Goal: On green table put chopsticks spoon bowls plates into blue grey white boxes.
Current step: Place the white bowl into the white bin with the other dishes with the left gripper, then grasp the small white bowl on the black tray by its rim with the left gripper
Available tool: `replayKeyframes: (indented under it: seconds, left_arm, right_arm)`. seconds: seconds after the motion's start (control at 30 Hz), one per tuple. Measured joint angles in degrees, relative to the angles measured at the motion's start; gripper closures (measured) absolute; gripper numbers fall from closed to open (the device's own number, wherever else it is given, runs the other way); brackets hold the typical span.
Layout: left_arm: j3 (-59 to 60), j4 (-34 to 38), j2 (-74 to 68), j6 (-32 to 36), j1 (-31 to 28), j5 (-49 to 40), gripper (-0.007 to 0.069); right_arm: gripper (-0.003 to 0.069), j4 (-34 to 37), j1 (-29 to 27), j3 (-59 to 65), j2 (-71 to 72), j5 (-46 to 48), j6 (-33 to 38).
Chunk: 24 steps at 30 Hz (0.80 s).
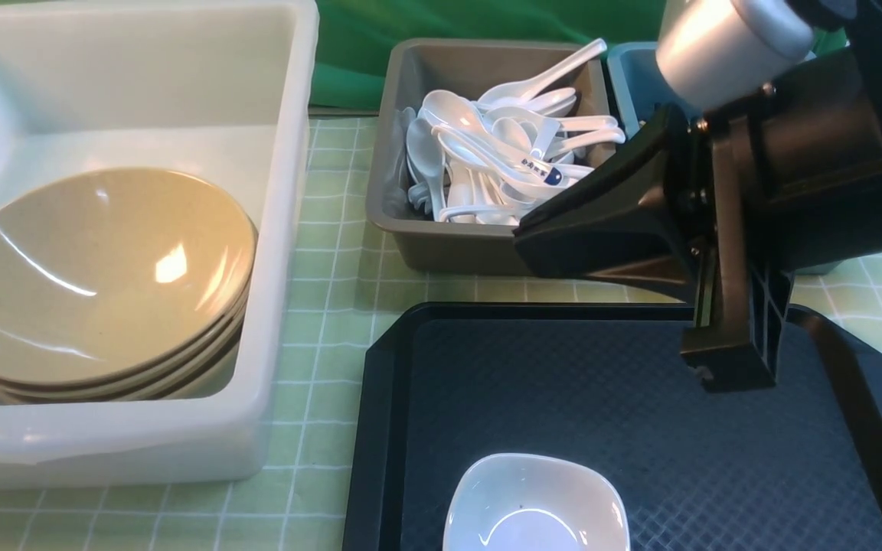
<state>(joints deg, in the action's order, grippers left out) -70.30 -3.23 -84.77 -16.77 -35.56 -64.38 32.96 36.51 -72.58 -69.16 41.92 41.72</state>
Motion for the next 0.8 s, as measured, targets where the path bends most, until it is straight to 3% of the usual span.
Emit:
replayKeyframes:
  seconds: [0.17,0.27,0.3,0.4,0.43,0.47,0.53,0.8]
  left_arm:
    - [-7.7,-2.9,4.6,1.0,3.0,-5.9,-0.0038]
    - [-10.0,-2.5,8.8,2.6,8.6,-6.0,-0.0038]
    - [-10.1,-0.5,11.9,4.8,13.2,-6.4,-0.0038]
    - [-9.6,3.2,14.2,8.0,19.2,-6.6,-0.0037]
    - [-8.0,7.1,16.1,12.0,24.8,-6.8,-0.0034]
    - [-7.8,8.2,16.3,12.4,26.2,-6.8,-0.0032]
    - [-4.0,14.4,17.2,16.8,34.4,-6.9,-0.0011]
    - [9.4,26.5,9.1,22.7,57.5,0.9,0.0097]
  right_arm:
    - [0.0596,0.0,0.0,0.0,0.0,0.1,0.0]
    - [0.0592,0.0,0.0,0.0,0.0,0.9,0.0]
    - [0.0590,-0.4,0.0,0.0,0.0,1.6,0.0]
    - [0.0589,-1.3,0.0,0.0,0.1,2.8,0.0]
    - [0.0587,-2.5,0.0,0.0,0.5,3.9,0.0]
    - [0.0587,-2.6,0.0,0.0,0.5,4.1,0.0]
    - [0.0583,-3.1,0.0,0.0,1.9,5.3,-0.2]
    - [0.0573,-3.2,0.0,0.0,9.3,10.0,-2.8]
